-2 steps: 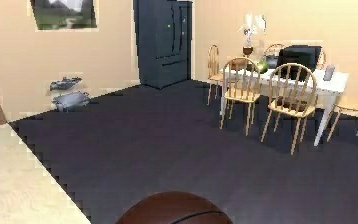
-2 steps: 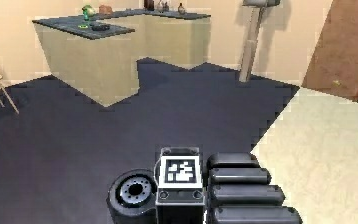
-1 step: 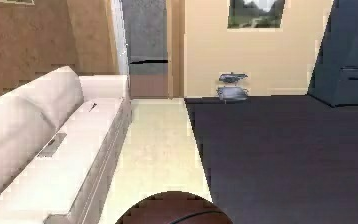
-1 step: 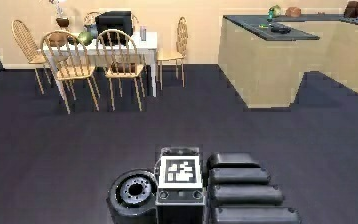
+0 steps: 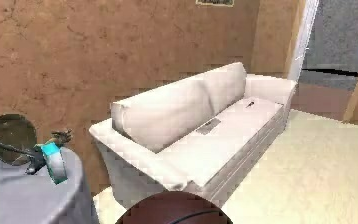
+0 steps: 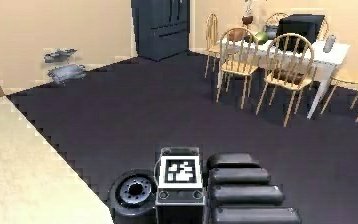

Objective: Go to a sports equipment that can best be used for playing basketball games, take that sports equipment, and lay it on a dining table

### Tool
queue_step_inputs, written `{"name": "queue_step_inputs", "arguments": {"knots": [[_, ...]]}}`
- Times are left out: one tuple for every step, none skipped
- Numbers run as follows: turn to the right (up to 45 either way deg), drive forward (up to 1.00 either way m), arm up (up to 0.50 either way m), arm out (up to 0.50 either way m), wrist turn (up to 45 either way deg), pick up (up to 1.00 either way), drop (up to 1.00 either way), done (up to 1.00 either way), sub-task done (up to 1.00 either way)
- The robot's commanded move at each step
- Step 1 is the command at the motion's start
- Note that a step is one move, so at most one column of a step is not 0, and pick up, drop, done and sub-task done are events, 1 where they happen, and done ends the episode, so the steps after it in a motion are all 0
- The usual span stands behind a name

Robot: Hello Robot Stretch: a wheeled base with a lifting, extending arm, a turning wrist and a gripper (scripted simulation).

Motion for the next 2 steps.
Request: {"name": "queue_step_inputs", "arguments": {"knots": [[-39.0,0.00,0.00,0.00,0.0,0.00,0.00,0.00,0.00],[0.0,0.35,0.00,0.00,0.0,0.00,0.00,0.00,0.00]]}}
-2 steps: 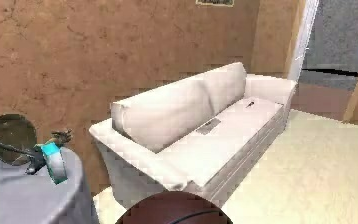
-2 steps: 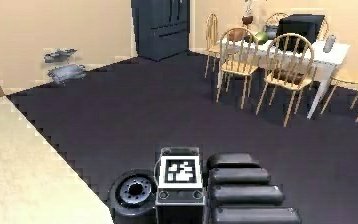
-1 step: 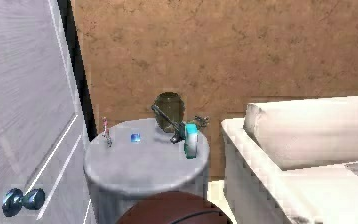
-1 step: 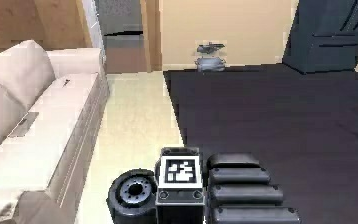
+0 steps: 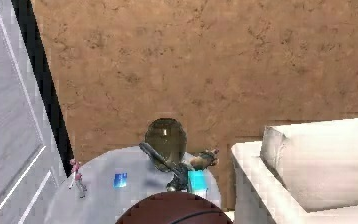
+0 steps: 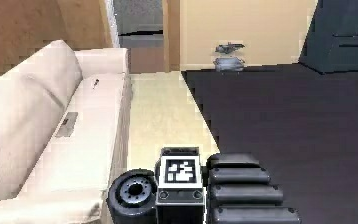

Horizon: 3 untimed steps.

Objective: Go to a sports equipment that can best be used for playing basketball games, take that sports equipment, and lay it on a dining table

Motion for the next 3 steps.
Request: {"name": "queue_step_inputs", "arguments": {"knots": [[-45.0,0.00,0.00,0.00,0.0,0.00,0.00,0.00,0.00],[-45.0,0.00,0.00,0.00,0.0,0.00,0.00,0.00,0.00],[-15.0,0.00,0.00,0.00,0.0,0.00,0.00,0.00,0.00]]}}
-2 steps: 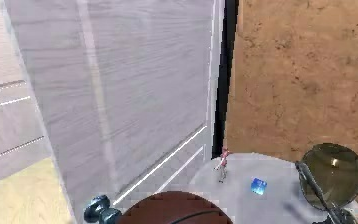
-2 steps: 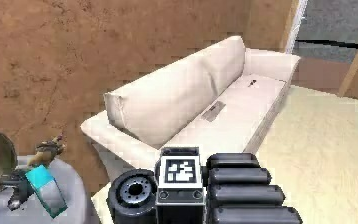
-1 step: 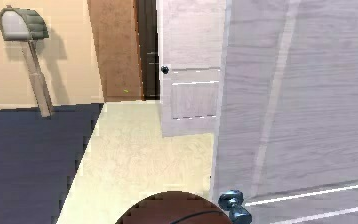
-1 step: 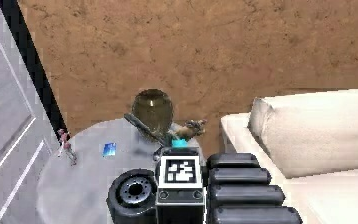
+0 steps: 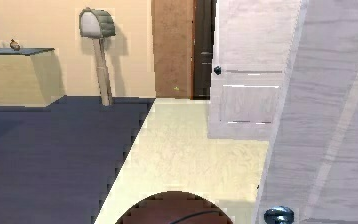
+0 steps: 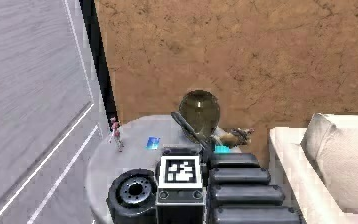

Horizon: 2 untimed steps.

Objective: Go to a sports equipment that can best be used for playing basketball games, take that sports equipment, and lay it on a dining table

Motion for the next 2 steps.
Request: {"name": "queue_step_inputs", "arguments": {"knots": [[0.0,0.00,0.00,0.40,0.0,0.00,0.00,0.00,0.00],[0.0,0.00,0.00,0.00,45.0,0.00,0.00,0.00,0.00]]}}
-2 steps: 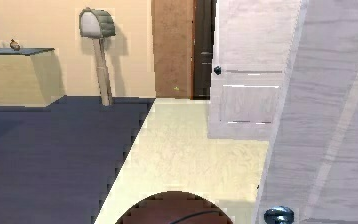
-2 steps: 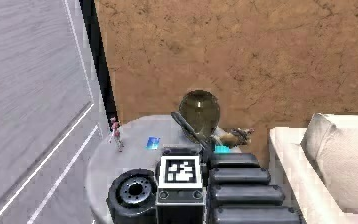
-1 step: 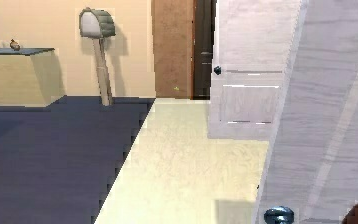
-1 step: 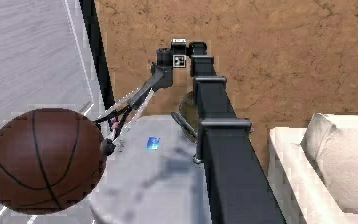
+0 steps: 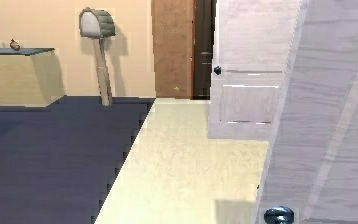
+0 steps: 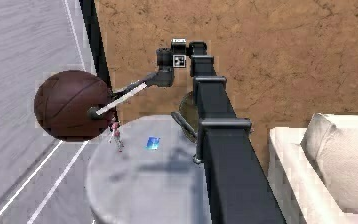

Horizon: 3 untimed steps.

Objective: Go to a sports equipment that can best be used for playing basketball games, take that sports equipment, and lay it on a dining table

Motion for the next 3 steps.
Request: {"name": "queue_step_inputs", "arguments": {"knots": [[0.0,0.00,0.00,0.00,45.0,0.00,0.00,0.00,0.00],[0.0,0.00,0.00,0.00,36.0,0.00,0.00,0.00,0.00],[0.0,0.00,-0.30,0.00,0.0,0.00,0.00,0.00,0.00]]}}
